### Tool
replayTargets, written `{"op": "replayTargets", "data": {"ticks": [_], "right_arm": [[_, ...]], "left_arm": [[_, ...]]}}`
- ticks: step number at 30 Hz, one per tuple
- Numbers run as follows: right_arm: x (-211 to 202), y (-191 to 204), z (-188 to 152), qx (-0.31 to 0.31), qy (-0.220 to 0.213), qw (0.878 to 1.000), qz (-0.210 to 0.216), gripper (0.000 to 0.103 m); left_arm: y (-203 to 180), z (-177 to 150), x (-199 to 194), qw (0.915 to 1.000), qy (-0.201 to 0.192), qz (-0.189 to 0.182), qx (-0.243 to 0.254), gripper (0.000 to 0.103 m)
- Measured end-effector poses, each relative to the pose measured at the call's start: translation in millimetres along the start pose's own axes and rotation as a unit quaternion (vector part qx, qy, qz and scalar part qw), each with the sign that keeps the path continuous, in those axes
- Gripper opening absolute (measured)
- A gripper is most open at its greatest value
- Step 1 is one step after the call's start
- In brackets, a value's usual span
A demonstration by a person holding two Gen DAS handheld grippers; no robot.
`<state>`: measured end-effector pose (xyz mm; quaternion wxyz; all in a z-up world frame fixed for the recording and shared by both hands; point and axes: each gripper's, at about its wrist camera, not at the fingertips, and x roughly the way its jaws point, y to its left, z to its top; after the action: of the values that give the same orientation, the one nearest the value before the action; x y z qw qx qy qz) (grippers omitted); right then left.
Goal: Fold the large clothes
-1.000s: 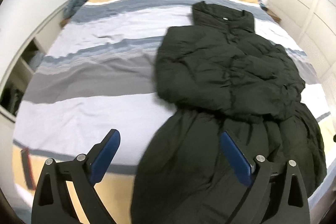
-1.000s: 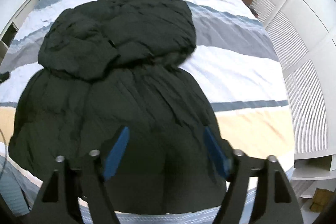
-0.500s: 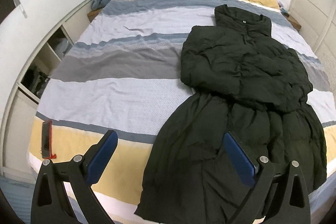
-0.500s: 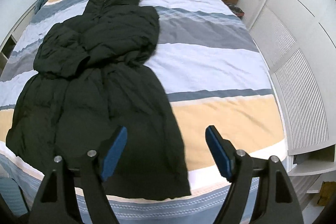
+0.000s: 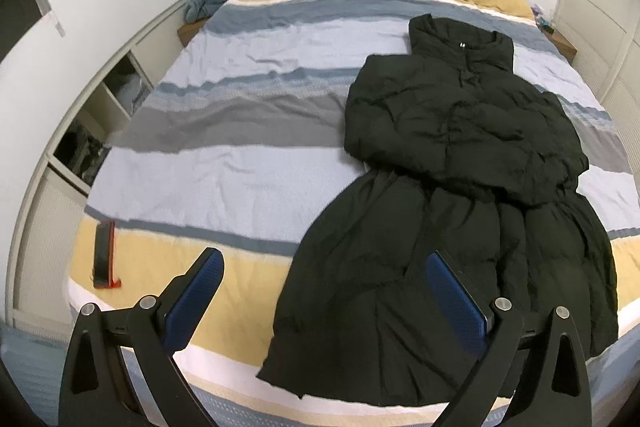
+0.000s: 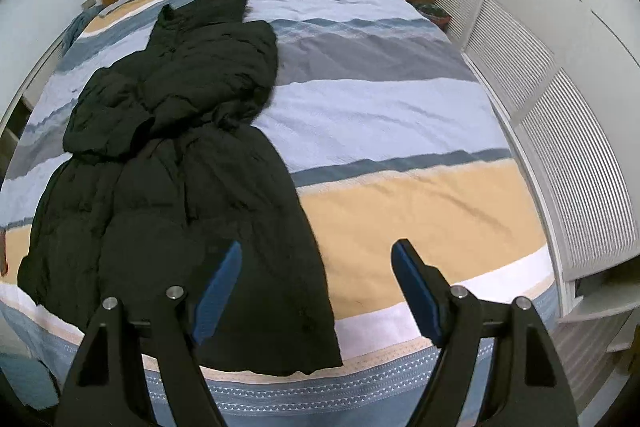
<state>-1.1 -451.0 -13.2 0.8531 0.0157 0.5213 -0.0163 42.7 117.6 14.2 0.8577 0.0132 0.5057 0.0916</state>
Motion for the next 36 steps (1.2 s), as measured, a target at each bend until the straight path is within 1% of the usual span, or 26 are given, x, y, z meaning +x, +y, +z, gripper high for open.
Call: {"op": "replayTargets", "data": {"ticks": [6, 11, 14, 17, 19, 22, 23, 25, 28, 31, 34, 36], "right_arm": [[15, -20, -4, 0.021, 0.011, 1.000, 0.005, 0.076], [28, -17, 5, 0.027, 0.015, 0.999, 0.013, 0.076], [28, -5, 15, 0.024, 0.004, 1.000, 0.014, 0.076], [22, 10, 31, 0.026, -0.005, 1.000, 0.012, 0.076], [16, 21, 45, 0.025, -0.014, 1.000, 0.012, 0.076], [14, 42, 74, 0.010, -0.028, 1.000, 0.007, 0.076], [15, 49, 82, 0.008, -0.032, 0.999, 0.009, 0.076], [23, 65, 105, 0.002, -0.041, 0.999, 0.022, 0.076], [49, 91, 147, -0.022, -0.055, 0.997, 0.043, 0.076], [88, 118, 200, -0.049, -0.078, 0.993, 0.072, 0.076], [130, 136, 249, -0.059, -0.095, 0.989, 0.100, 0.076], [157, 147, 281, -0.060, -0.107, 0.986, 0.115, 0.076]], "left_arm": [[5, -16, 3, 0.9993, 0.028, -0.008, -0.025, 0.100], [6, -20, 14, 0.9977, 0.065, -0.015, -0.013, 0.100], [13, -12, 32, 0.9967, 0.074, -0.032, -0.011, 0.100], [22, 8, 57, 0.9957, 0.071, -0.057, -0.019, 0.100], [26, 29, 69, 0.9950, 0.057, -0.079, -0.022, 0.100], [25, 70, 89, 0.9934, 0.036, -0.108, -0.016, 0.100], [23, 87, 97, 0.9924, 0.029, -0.119, -0.013, 0.100], [17, 117, 108, 0.9917, 0.015, -0.127, -0.003, 0.100], [4, 170, 128, 0.9889, -0.005, -0.149, -0.004, 0.100], [-12, 214, 148, 0.9873, -0.024, -0.157, -0.007, 0.100], [-39, 260, 180, 0.9845, -0.040, -0.170, -0.014, 0.100], [-56, 282, 201, 0.9826, -0.047, -0.179, -0.019, 0.100]]}}
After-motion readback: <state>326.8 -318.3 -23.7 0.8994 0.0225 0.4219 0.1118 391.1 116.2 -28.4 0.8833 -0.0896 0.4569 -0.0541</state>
